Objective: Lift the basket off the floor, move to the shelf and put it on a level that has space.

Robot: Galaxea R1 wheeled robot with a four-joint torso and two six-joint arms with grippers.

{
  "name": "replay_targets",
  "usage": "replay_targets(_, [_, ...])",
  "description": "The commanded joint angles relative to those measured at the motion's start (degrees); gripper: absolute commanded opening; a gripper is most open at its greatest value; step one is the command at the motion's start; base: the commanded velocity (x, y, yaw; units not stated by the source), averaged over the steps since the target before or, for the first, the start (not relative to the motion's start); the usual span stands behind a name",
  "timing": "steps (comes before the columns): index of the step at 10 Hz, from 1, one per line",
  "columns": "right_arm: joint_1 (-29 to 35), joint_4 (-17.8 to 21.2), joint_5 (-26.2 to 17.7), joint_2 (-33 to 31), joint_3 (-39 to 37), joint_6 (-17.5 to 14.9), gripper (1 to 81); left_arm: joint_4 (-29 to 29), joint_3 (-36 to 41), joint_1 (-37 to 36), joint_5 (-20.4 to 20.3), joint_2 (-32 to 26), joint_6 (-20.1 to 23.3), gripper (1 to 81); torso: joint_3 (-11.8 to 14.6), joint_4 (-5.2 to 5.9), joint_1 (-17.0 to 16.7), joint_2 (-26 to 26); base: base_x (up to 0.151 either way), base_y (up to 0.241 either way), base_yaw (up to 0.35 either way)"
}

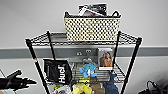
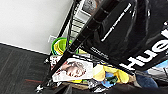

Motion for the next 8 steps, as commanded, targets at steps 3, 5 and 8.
replay_targets(3, [-4.1,0.6,4.0,4.5,-1.8,-2.7,81.1,0.1,-1.9,10.1,-8.9,4.7,4.7,81.1,0.0,0.00,0.0,0.0,0.000,0.000,0.000])
replay_targets(5, [-9.0,0.4,7.1,6.9,-2.3,-3.9,81.1,0.1,-2.1,14.9,-10.6,7.2,6.0,81.1,0.0,0.00,0.0,0.0,0.000,0.000,0.000])
replay_targets(8, [-14.6,0.1,9.3,11.0,-4.7,-6.7,81.1,0.1,-5.4,22.6,-12.9,13.5,8.5,81.1,0.0,0.00,0.0,0.0,0.000,0.000,0.000])
